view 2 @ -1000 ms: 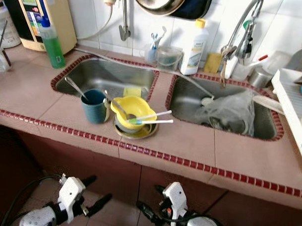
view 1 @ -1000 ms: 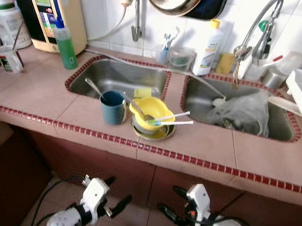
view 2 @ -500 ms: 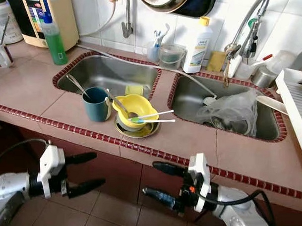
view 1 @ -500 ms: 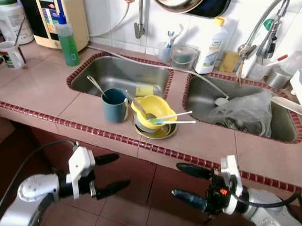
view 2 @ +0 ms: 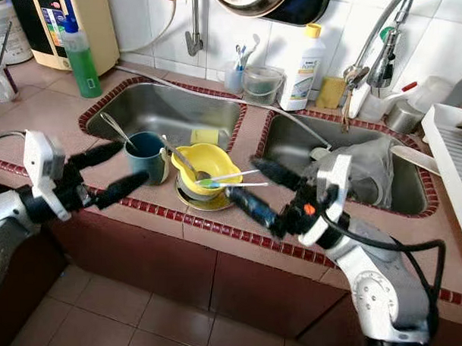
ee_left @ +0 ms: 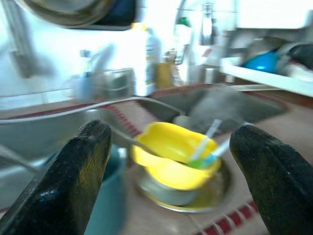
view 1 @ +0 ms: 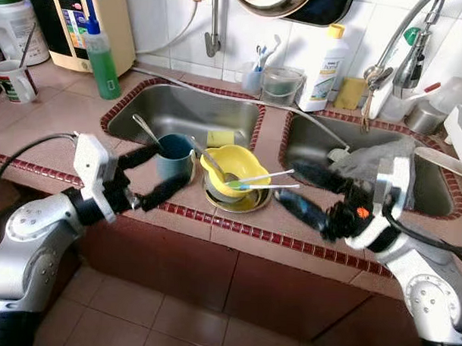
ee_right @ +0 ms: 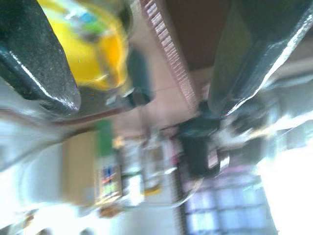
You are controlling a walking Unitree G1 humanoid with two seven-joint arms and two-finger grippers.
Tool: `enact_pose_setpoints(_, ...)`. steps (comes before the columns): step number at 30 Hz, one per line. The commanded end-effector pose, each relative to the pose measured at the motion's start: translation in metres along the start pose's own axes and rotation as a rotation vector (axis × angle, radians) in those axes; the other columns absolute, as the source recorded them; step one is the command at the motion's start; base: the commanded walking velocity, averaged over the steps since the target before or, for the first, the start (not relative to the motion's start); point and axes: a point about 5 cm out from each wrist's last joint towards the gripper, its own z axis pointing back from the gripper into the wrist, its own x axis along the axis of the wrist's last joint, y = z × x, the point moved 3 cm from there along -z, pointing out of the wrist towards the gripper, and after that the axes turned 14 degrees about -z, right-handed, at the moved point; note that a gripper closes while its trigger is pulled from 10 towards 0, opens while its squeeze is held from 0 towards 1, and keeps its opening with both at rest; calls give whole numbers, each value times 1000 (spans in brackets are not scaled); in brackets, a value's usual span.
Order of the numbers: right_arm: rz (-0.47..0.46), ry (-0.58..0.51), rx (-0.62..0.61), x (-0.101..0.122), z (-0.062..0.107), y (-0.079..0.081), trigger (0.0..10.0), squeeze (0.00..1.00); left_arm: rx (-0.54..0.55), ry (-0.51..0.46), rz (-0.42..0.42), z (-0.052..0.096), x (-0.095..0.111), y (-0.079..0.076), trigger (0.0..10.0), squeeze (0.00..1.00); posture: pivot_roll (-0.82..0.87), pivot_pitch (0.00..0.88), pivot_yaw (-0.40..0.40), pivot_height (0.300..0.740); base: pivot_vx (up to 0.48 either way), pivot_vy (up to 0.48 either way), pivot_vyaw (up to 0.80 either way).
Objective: Kitchen organization
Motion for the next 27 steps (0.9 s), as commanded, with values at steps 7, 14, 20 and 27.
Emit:
enact_pose_setpoints(7, 67, -164, -259, 8, -1, -27, 10000, 0, 256, 26, 47, -10, -7, 21, 10000, 0, 126, 0, -51, 740, 0, 0, 0)
enact_pose_setpoints(14, 123, -252, -436, 8, -3, -38, 10000, 0, 457, 106, 49, -9, -26, 32, 10000, 0, 122, 0, -46, 740, 0, 0, 0)
enact_pose_setpoints(20, 200, -279, -568, 0, 2, -44, 10000, 0, 531, 104, 112, -5, -36, 21, 10000, 0, 117, 0, -47, 740, 0, 0, 0)
enact_pose_setpoints(27, 306, -315, -651, -7, 6, -37, 10000, 0, 571, 122, 80, -3, -47, -3, 10000, 0, 123, 0, -62, 740, 0, 0, 0)
